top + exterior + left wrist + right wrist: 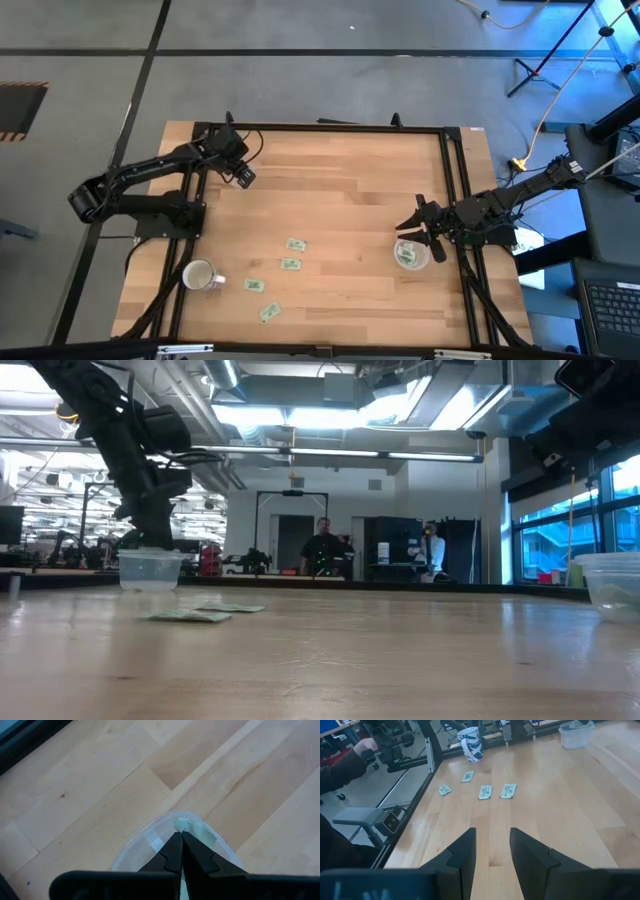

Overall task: Pick and place Stevia / Truvia into bins
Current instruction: Put the stevia packet into the square transparent container

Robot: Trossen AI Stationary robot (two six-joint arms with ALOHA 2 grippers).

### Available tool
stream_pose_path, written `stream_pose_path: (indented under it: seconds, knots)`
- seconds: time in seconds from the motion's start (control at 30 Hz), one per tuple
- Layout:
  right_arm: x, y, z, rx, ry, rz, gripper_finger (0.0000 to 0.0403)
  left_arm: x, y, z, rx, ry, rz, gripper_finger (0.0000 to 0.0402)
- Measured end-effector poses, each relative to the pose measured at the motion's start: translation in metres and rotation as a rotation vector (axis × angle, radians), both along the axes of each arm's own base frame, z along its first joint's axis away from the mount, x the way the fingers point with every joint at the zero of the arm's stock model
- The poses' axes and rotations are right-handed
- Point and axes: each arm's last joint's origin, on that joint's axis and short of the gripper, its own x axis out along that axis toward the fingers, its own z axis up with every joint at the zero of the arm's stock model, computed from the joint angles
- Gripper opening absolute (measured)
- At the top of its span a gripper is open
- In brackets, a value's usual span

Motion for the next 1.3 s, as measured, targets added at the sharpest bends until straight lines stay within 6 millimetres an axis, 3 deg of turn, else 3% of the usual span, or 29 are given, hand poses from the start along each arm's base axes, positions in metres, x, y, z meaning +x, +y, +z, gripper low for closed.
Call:
stream_pose_path:
  seconds: [0.53,0.97,1.17,1.3]
  knots:
    - [0.000,0.000,0.000,0.024,0.005,-0.007,0.0123,0.000,0.000,0.000,0.028,0.030,-0.049,0.0004]
    - [0.000,0.000,0.000,0.023,0.004,-0.007,0.0123,-0.001,-0.002,0.004,0.069,0.049,-0.146,0.0080]
    - [0.000,0.000,0.000,0.022,0.004,-0.007,0.0123,-0.003,-0.006,0.043,0.150,-0.026,-0.185,0.0088]
    - [0.000,0.000,0.000,0.018,0.004,-0.005,0.0123,0.007,-0.016,0.078,0.188,-0.248,-0.267,0.0083]
